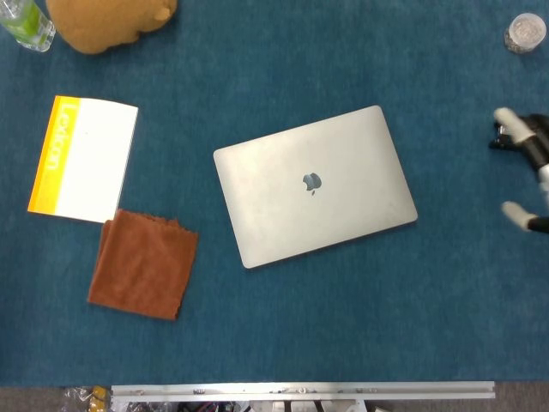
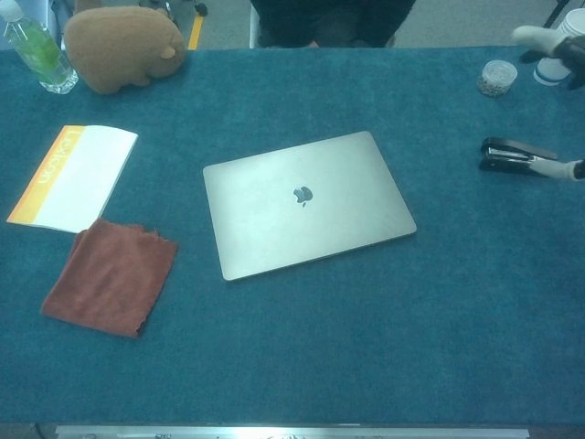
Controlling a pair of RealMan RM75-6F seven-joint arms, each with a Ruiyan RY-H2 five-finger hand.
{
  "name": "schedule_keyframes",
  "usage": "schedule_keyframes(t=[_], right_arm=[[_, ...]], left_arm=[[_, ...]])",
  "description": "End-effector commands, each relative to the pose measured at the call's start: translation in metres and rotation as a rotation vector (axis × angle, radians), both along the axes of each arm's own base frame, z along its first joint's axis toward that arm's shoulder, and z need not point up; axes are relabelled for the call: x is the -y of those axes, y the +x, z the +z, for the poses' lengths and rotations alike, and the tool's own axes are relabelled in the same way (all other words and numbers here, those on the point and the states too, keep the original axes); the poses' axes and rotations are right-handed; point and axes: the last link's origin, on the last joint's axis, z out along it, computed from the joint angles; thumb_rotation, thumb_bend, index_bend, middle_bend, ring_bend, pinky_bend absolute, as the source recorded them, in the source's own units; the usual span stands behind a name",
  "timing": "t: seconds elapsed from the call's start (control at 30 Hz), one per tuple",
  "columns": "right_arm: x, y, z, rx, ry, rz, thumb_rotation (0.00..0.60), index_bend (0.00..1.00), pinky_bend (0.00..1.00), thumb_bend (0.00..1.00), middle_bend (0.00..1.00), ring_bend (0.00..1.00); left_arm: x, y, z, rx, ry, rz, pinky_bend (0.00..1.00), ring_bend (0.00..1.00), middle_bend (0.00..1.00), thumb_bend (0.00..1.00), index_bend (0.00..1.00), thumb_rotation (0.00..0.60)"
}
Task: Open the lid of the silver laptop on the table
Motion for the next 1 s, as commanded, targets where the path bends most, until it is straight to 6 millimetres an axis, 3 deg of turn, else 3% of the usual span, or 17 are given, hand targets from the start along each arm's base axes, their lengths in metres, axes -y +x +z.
schedule_keyframes(t=[0.03,0.27,0.57,1.0], right_arm=[[0.007,0.029,-0.020,0.029,0.080,0.082,0.600,0.00,0.31,0.08,0.17,0.14],[0.016,0.083,-0.067,0.046,0.248,0.218,0.600,0.00,0.30,0.04,0.16,0.13],[0.025,0.135,-0.121,0.045,0.371,0.304,0.600,0.00,0.28,0.00,0.15,0.11],[0.024,0.168,-0.196,-0.048,0.464,0.356,0.600,0.00,0.19,0.00,0.11,0.06]], left_arm=[[0.000,0.001,0.001,-0.002,0.001,-0.005,0.24,0.22,0.30,0.40,0.32,0.600],[0.000,0.002,0.004,-0.011,0.007,-0.001,0.24,0.22,0.30,0.40,0.32,0.600],[0.003,0.000,0.009,-0.020,0.020,0.007,0.24,0.22,0.30,0.40,0.32,0.600],[0.004,-0.004,0.014,-0.021,0.031,0.023,0.24,0.22,0.30,0.40,0.32,0.600]])
